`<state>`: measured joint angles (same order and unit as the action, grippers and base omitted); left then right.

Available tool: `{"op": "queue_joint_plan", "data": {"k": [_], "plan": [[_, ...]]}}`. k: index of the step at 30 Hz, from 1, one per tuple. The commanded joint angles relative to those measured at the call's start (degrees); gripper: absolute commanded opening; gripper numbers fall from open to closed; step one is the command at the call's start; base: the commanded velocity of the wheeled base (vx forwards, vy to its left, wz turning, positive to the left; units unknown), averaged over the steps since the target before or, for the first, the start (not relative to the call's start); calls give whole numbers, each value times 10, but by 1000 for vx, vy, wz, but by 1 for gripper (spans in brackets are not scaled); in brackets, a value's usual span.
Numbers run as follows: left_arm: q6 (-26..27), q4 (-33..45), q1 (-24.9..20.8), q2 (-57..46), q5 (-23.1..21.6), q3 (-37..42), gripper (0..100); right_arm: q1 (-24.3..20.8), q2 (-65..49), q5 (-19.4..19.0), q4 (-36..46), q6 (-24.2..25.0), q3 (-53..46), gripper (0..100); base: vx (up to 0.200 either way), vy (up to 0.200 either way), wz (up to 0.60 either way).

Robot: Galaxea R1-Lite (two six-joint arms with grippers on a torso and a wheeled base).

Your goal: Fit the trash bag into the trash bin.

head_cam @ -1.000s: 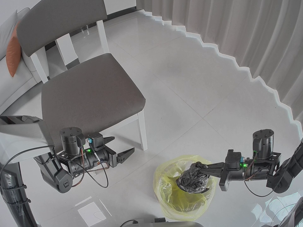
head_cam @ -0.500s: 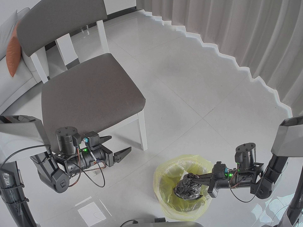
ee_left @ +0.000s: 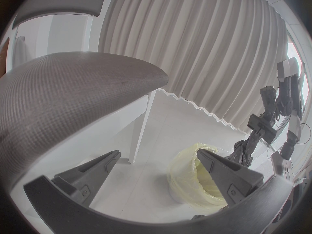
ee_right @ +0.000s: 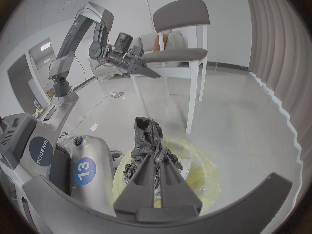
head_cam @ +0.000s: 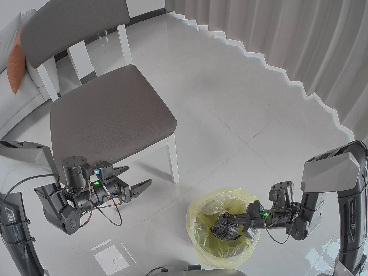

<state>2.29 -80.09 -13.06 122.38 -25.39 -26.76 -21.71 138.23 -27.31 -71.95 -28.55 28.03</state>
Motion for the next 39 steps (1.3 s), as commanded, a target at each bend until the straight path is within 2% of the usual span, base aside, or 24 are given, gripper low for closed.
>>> {"op": "queue_joint_plan", "data": {"k": [1,7,8,21,27,30,33,35,39], "plan": [[0,-1,4,8,0,-1,100,-1,49,0,1,0,25,0,0,0,0],[0,-1,4,10,-5,0,100,-1,58,-1,1,-5,27,0,0,0,0],[0,-2,4,11,-5,0,100,-1,58,0,1,-5,27,100,0,0,0],[-1,-26,6,15,-7,14,100,1,55,0,1,-7,23,100,0,0,0],[-1,-27,0,2,-9,29,100,5,-19,0,-3,-7,-6,100,0,0,0],[-1,-31,-3,-8,-23,47,100,15,-94,1,-4,-3,-33,100,0,0,0],[-2,-62,-3,-37,-83,112,100,34,-201,7,-6,2,-95,100,0,0,0],[-7,-91,-1,-57,-120,147,100,47,-268,28,-7,7,-130,100,0,0,0],[-14,-99,-2,-108,-134,188,100,57,-376,98,-7,54,-165,100,0,0,0]]}}
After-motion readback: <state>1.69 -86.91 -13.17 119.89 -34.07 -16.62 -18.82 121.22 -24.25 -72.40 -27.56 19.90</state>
